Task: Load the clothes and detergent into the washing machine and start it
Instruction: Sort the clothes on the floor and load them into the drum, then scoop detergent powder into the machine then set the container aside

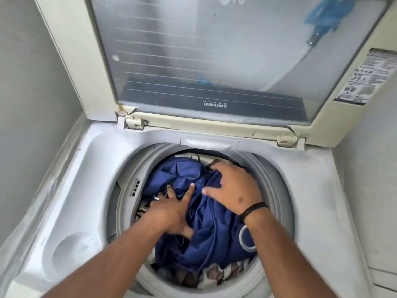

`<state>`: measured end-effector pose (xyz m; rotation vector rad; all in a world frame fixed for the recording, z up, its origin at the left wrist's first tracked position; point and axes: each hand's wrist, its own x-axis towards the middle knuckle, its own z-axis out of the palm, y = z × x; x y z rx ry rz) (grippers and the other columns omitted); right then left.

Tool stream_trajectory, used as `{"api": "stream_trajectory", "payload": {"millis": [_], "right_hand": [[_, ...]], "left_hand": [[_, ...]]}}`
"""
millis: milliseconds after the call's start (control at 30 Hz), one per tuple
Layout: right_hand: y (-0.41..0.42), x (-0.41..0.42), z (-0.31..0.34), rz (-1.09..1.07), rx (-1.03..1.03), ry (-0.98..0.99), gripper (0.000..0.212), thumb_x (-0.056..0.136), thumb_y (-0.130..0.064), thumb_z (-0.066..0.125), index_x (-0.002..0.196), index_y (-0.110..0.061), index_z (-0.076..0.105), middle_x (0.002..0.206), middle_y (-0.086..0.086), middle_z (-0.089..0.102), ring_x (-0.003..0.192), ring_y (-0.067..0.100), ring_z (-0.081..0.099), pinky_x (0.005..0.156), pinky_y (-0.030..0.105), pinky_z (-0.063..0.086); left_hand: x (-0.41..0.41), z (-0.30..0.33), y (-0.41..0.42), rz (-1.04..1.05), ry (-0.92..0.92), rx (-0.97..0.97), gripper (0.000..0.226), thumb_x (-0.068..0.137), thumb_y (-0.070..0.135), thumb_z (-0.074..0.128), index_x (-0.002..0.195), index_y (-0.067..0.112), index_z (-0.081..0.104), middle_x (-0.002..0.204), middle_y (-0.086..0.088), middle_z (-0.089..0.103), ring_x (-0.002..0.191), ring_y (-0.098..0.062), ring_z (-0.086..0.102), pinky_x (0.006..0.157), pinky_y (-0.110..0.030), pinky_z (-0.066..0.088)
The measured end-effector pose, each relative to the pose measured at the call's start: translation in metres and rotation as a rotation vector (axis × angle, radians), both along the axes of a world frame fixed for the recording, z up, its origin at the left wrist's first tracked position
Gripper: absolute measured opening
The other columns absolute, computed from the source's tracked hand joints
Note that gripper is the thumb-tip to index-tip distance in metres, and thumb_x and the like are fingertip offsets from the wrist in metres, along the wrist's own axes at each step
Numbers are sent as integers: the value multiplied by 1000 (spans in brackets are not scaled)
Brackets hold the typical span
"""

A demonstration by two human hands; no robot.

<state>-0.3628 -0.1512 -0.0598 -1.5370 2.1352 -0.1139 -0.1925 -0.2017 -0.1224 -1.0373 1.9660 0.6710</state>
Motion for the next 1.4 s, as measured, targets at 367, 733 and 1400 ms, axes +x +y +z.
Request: {"api": "stream_trajectory", "payload": {"millis": [367, 733, 1400], "right_hand": [[-5, 6, -22, 128, 71, 15, 53, 80, -9, 63, 131, -21, 54, 131, 16, 48, 110, 41, 56, 92, 44, 52], [2, -2, 30, -326, -689, -1012, 45, 69, 26, 45, 87, -4, 73, 60, -1, 66, 57, 8, 59, 55, 17, 44], [24, 30, 1, 258, 612, -283, 53, 77, -32, 83, 114, -8, 53, 98, 16, 70, 57, 27, 68, 51, 35, 60]], "left_hand": [[-7, 16, -9, 265, 1042, -448, 45, 82, 21, 77, 124, 31, 63, 110, 11, 67, 105, -16, 60, 92, -41, 50], [-4, 2, -7, 270, 640, -413, 18, 95, 39, 58, 89, 22, 59, 105, -15, 72, 99, -38, 65, 73, -42, 49], [-11, 29, -7, 373, 1106, -218, 41, 96, 20, 65, 136, 29, 58, 86, 0, 66, 79, -10, 63, 80, -35, 52]]}}
